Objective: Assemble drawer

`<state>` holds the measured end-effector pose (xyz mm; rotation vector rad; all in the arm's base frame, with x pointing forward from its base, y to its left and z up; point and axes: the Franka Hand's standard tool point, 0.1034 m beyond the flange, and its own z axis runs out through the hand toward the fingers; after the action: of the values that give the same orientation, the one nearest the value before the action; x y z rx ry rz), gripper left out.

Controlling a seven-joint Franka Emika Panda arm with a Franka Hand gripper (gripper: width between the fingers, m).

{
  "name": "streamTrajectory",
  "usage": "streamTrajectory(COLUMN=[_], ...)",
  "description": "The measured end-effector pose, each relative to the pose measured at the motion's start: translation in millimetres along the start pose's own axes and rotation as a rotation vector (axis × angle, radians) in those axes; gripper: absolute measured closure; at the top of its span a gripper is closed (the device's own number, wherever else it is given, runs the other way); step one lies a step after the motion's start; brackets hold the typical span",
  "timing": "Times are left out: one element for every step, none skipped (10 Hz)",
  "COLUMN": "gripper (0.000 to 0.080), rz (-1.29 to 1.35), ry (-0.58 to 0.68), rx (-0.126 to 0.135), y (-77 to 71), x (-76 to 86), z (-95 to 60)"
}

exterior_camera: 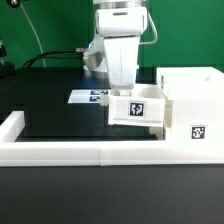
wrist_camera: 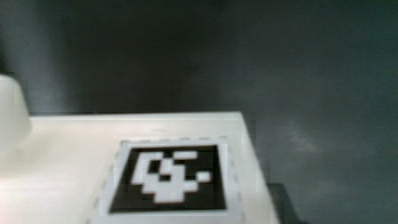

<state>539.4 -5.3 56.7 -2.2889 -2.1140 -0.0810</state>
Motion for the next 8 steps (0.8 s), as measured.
streamTrajectory(gripper=[0.0757, 0.0757, 0.0757, 0.0757, 0.0757, 0.0757, 0.0757, 0.0757], rz=[-0.022, -0.039, -0.037, -0.036, -0.036, -0.036, -0.034, -0.031], ry=[-0.006, -0.011, -0.01, -0.01, -0.01, -0.01, -0.01, -0.01], rx=[0.0, -0.005, -0.008, -0.008, -0.008, -0.008, -0.007, -0.007], y=[-0.6, -0.7, -0.9, -0.8, -0.8, -0.8, -1.1, -1.1], x=[2.6, 5.1, 4.6, 4.4, 4.3, 4.3, 5.2, 5.4], z=[0.3, -0.1, 0.3, 0.3, 0.3, 0.3, 0.6, 0.7])
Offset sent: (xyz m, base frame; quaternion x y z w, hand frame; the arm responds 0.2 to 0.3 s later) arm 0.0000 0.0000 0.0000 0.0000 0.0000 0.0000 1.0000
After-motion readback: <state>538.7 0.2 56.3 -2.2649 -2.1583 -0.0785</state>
